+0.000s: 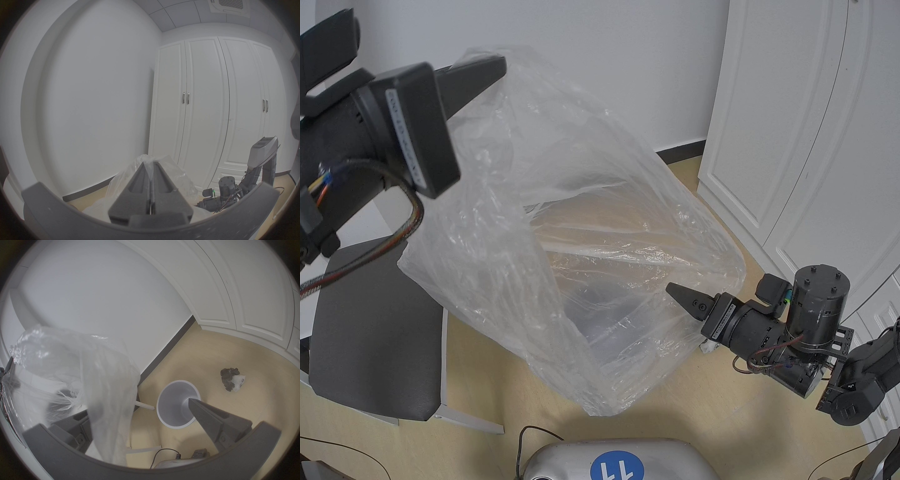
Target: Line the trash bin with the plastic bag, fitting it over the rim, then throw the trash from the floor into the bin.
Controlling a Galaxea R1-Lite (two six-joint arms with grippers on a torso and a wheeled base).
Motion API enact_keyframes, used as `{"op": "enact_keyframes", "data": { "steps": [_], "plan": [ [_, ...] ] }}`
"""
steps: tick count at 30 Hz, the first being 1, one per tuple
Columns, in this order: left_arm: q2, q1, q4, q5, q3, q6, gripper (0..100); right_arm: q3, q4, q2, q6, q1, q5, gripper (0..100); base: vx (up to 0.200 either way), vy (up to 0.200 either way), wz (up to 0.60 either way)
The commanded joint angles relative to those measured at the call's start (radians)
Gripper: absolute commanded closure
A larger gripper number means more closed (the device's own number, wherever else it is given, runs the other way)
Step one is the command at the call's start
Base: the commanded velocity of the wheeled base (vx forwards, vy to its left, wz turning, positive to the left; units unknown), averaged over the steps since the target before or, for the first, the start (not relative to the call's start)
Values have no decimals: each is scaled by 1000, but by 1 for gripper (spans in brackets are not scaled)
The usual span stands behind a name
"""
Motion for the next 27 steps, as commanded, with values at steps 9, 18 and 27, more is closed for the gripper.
{"op": "enact_keyframes", "data": {
  "steps": [9,18,27],
  "plan": [
    [0,1,0,-6,5,0,100,4,0,2,-3,1,-1,0,0,0,0],
    [0,-24,-2,-6,5,-2,100,-1,-2,8,-9,14,-1,0,0,0,0],
    [-4,-25,-2,-7,23,-25,100,2,-3,-10,-9,14,0,100,0,0,0]
  ]
}}
